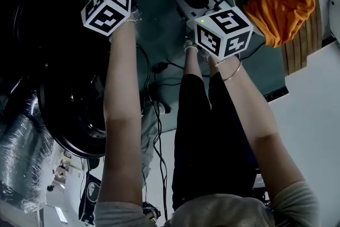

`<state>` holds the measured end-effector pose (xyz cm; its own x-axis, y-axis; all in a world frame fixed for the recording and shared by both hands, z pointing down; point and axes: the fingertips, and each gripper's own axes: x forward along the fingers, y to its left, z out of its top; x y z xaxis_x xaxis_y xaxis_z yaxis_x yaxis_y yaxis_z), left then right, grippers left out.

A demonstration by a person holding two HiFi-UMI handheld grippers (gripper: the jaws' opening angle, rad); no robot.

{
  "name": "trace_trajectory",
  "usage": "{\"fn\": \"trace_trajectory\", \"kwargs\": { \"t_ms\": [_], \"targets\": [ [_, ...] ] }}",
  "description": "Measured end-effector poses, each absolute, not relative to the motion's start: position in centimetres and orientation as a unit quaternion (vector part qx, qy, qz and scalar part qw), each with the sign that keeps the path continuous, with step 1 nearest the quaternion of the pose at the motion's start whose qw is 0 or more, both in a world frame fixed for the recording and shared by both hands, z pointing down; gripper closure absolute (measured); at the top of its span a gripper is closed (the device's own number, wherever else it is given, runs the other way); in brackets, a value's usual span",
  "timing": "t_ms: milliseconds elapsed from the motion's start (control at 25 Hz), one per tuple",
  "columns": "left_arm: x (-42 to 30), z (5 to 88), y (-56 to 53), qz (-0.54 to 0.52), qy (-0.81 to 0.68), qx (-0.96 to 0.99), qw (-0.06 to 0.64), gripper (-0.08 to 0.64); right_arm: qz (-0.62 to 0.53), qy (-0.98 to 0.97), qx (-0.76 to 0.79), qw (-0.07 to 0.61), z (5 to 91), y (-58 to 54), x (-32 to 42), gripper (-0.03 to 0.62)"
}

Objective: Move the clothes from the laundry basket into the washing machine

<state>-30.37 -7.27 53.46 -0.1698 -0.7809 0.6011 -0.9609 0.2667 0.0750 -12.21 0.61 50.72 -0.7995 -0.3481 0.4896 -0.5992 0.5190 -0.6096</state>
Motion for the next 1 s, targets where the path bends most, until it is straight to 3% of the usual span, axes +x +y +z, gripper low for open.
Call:
{"fn": "trace_trajectory", "kwargs": {
  "t_ms": [360, 400, 520, 560, 760, 1000],
  "targets": [
    [-35.0, 47.2, -13.4, 0.118, -0.777, 0.592, 0.177, 0.488, 0.392, -0.869, 0.265, 0.144, 49.7, -0.2, -14.7, 0.569],
    [-35.0, 48.1, -13.6, 0.121, -0.775, 0.591, 0.187, 0.482, 0.393, -0.869, 0.264, 0.144, 49.8, 0.0, -14.7, 0.569],
    [-34.2, 51.8, -13.6, 0.126, -0.759, 0.586, 0.254, 0.297, 0.393, -0.870, 0.257, 0.147, 50.2, 0.3, -14.7, 0.569],
    [-33.7, 52.6, -13.3, 0.125, -0.753, 0.587, 0.269, 0.275, 0.394, -0.870, 0.257, 0.148, 50.3, 0.4, -14.6, 0.569],
    [-30.8, 53.4, -9.6, 0.139, -0.740, 0.599, 0.272, 0.256, 0.403, -0.864, 0.260, 0.155, 50.9, 1.1, -13.5, 0.569],
    [-26.6, 59.5, -3.7, 0.190, -0.715, 0.569, 0.358, 0.255, 0.411, -0.857, 0.264, 0.164, 51.7, 1.6, -12.5, 0.569]
  ]
}}
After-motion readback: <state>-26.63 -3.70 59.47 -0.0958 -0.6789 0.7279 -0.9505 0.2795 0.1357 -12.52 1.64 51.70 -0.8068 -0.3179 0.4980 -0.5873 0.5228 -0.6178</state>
